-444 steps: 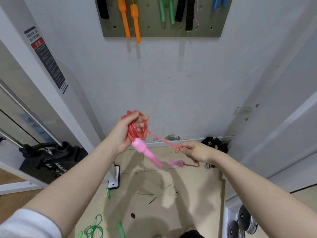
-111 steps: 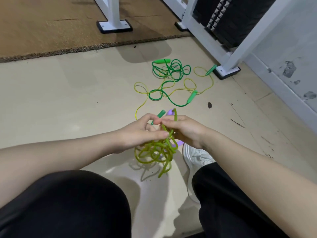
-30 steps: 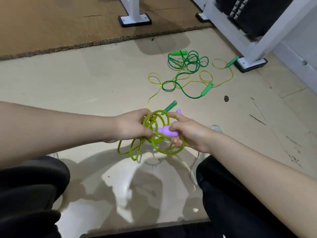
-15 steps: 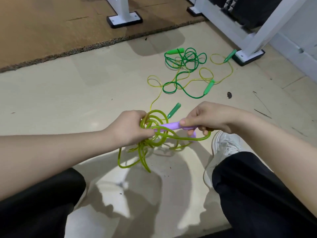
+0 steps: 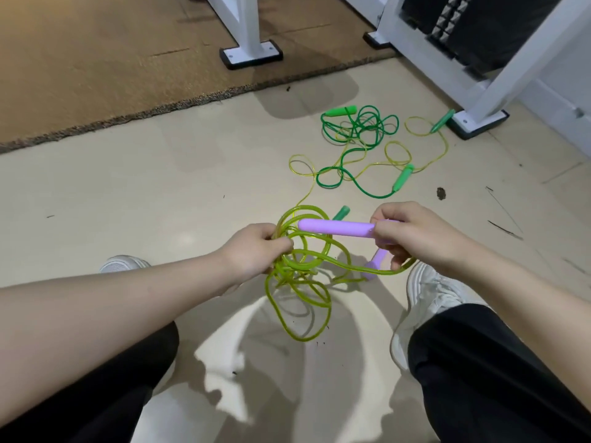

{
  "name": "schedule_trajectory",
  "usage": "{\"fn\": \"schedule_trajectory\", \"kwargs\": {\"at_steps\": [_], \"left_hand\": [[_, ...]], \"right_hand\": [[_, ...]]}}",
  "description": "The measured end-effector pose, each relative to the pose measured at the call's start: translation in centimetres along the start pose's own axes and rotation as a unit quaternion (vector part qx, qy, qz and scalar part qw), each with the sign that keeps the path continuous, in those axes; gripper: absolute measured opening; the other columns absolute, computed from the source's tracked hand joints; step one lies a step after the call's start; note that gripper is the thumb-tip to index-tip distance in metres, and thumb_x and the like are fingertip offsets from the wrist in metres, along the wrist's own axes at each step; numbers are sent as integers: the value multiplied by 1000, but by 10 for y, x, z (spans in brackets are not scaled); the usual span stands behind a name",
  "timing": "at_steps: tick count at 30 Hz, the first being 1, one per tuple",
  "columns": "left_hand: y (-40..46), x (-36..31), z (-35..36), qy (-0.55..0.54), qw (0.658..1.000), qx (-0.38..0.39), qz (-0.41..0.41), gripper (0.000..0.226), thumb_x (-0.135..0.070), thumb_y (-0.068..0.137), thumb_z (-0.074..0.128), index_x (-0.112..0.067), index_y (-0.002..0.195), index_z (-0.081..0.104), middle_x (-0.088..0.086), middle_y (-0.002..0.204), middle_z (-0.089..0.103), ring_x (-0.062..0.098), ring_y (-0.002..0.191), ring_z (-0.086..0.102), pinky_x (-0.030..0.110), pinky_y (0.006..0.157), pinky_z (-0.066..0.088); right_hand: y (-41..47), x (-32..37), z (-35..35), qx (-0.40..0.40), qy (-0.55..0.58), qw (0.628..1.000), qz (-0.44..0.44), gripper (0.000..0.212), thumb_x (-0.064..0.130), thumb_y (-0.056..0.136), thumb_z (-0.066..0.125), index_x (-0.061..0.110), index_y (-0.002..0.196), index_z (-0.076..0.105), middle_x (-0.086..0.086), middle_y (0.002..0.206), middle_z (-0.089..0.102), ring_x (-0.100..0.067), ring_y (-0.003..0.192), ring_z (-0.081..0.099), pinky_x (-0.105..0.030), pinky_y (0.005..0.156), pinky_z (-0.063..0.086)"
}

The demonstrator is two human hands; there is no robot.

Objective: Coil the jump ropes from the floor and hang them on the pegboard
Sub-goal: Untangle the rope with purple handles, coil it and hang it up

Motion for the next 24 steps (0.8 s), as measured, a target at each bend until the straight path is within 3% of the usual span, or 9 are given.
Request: {"fn": "schedule_trajectory", "kwargs": {"at_steps": [4,6,8,10,13,15,17,20,24], "left_hand": [[11,3,2,89,995,-26,31,18,-22,89,53,-5,92,58,9,85,61,23,76,57,30,69,46],[11,6,-4,199,978,-55,35,23,-24,90,52,-4,98,60,13,95,65,29,91,59,33,78,46],[10,12,-10,198,978,-64,26,25,-29,88,55,-5,93,61,16,95,66,30,91,60,33,78,46],[5,15,-5,97,995,-18,16,24,-34,81,57,-10,85,59,12,85,66,23,76,61,32,72,50],[-1,15,3,-51,998,24,-33,10,-18,88,54,-16,79,57,0,64,58,9,49,51,18,46,40],[-4,13,2,-119,990,33,-65,18,-18,91,50,-20,74,54,-2,60,53,9,47,47,18,44,34],[-8,11,2,-167,981,56,-82,17,-24,92,49,-22,76,54,-3,64,54,8,50,49,16,44,36],[-14,10,1,-151,981,96,-69,17,-27,94,43,-19,89,57,-5,73,52,6,57,46,15,47,36],[-21,9,-8,-86,986,140,-28,35,-21,84,42,-10,112,60,0,84,55,11,63,45,22,52,31]], "right_hand": [[-3,-17,-1,-5,20,1000,-21,20,17,62,46,-1,69,50,1,51,41,-15,46,44,-31,54,47],[-3,-22,-3,-20,116,992,-36,16,12,63,40,-2,68,46,-7,52,38,-16,42,38,-34,63,52],[-5,-21,-4,-6,167,985,-50,13,8,63,36,1,67,46,-13,55,36,-15,43,36,-40,71,52],[-7,-18,0,47,88,993,-61,15,9,67,40,5,69,54,-14,56,45,-11,46,44,-41,71,46],[-13,-12,19,124,-138,978,-99,21,20,74,46,20,79,67,-9,61,53,-6,51,44,-19,58,40],[-12,-7,25,111,-200,965,-130,21,19,81,50,11,87,68,-1,57,44,-7,50,40,-10,52,33],[-11,1,26,96,-230,957,-151,15,8,85,53,0,88,66,-6,57,41,-7,52,38,-4,58,34],[-11,9,26,85,-280,944,-154,14,8,85,52,2,87,65,-18,66,53,-9,57,38,-3,61,33],[-10,6,30,107,-264,952,-110,18,16,86,51,20,103,55,-7,75,63,-15,63,47,-12,59,33]]}}
Point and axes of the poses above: each hand's wrist, its own y-axis towards the middle knuckle, its own z-axis out of the palm, x = y × z, the point moved 4 cm from there along y, towards the middle knuckle
